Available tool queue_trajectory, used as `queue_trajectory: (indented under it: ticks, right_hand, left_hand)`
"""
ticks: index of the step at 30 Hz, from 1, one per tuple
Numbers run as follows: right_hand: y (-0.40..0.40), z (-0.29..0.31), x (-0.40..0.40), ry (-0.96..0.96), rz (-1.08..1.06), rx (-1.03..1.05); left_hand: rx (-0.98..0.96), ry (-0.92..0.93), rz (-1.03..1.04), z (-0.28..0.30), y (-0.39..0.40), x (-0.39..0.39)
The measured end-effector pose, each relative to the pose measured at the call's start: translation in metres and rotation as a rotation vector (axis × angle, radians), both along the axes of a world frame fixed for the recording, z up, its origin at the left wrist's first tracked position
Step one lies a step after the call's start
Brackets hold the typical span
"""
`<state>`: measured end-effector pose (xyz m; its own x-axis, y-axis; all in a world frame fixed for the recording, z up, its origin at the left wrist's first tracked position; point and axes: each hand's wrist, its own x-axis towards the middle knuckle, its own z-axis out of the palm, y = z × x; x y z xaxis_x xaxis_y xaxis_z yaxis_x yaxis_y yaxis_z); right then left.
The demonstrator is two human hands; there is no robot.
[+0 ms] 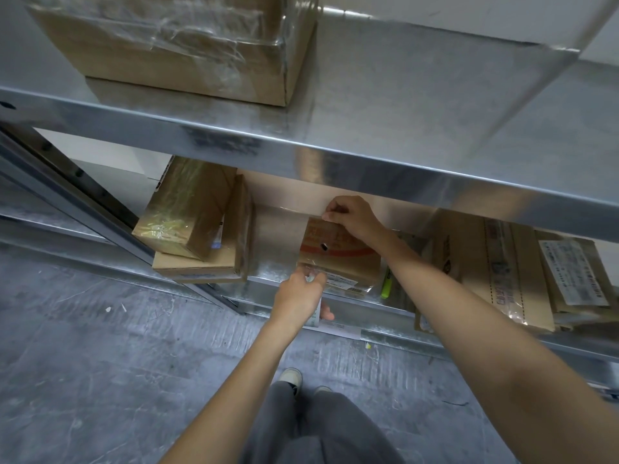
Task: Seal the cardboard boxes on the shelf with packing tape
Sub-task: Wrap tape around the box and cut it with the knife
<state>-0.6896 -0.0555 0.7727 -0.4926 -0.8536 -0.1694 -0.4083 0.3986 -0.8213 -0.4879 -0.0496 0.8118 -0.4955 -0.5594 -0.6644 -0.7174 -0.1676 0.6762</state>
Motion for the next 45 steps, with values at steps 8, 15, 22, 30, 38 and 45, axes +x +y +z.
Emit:
queue_trajectory:
  ticks: [8,15,22,30,38,45]
  right_hand:
    - [-0.006,0.002,0.003,-0.025,-0.077,0.146]
    - [-0.006,0.006,0.010,0.004,-0.148,0.175]
    - [-0.003,0.004,0.014,0.050,-0.221,0.172]
    - [0.006,-0.008,0.030,0.211,-0.436,0.105]
    - [0.080,0.004,0.073,0.707,0.174,-0.053]
    - [0.095,-0.006,0.078,0.778,0.354,0.134]
  left_hand:
    - [-0.019,0.051,0.030,-0.009,-0.001,0.000]
    - [-0.041,0.094,-0.003,-0.012,-0.010,0.001]
    - [0.001,0.131,-0.049,-0.019,-0.019,0.007]
    - [0.145,0.183,0.076,-0.025,-0.031,0.009]
    - [0.203,0.173,0.022,-0.029,-0.051,0.000]
    - [0.154,0.149,-0.050,-0.032,-0.056,-0.006]
